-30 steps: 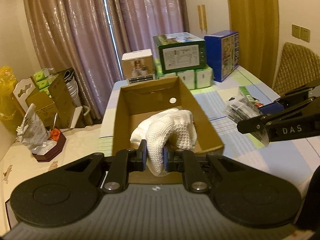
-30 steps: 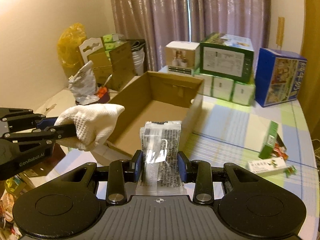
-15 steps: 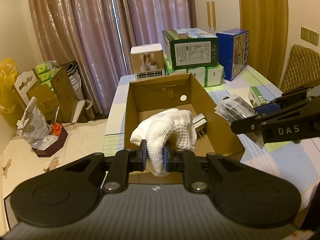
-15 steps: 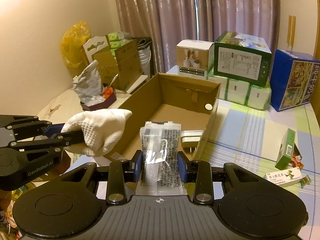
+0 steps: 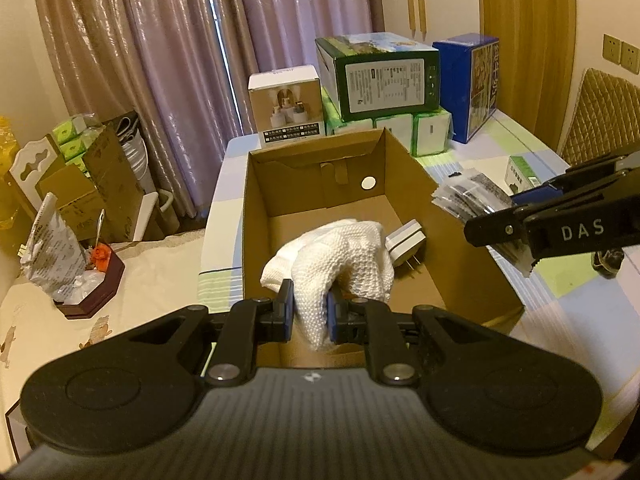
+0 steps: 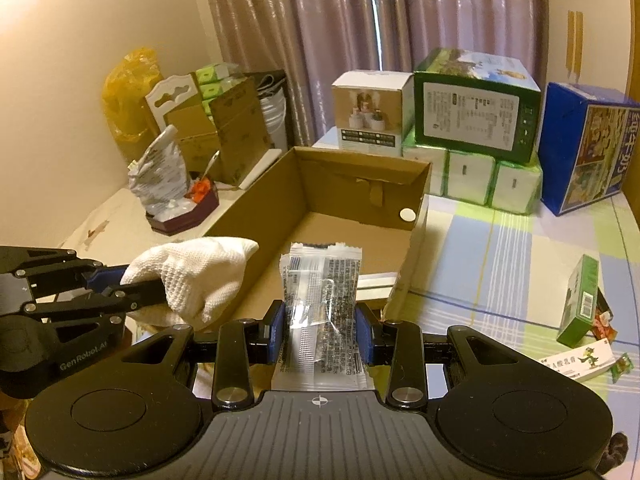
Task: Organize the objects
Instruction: 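Open both tools to drop the glove and packet into the cardboard box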
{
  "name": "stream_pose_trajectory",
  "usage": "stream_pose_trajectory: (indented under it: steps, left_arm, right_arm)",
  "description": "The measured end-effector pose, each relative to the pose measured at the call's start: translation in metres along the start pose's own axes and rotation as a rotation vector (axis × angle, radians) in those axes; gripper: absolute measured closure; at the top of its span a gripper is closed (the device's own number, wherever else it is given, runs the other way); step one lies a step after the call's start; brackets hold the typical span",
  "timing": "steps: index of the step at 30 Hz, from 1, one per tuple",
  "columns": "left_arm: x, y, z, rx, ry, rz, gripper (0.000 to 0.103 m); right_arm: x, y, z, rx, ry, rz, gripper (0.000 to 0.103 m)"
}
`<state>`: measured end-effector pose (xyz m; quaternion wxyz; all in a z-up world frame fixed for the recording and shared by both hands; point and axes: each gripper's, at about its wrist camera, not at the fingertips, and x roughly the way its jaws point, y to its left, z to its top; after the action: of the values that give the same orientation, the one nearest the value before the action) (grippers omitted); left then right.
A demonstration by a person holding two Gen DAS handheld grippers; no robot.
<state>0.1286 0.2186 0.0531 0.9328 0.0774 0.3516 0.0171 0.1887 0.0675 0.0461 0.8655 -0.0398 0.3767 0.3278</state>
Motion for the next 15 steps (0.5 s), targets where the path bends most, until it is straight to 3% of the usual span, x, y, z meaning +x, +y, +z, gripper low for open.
stream_pose_trajectory:
  steps: [8, 15]
  left_arm:
    - [0.025, 0.007, 0.004, -0.039, 0.0, -0.021, 0.083]
    - [0.021, 0.011, 0.002, -0.048, -0.004, -0.003, 0.083]
  right_arm:
    - [0.013, -0.01, 0.004, 0.032, 0.007, 0.007, 0.069]
    - [0.018, -0.013, 0.001, 0.04, 0.016, 0.02, 0.069]
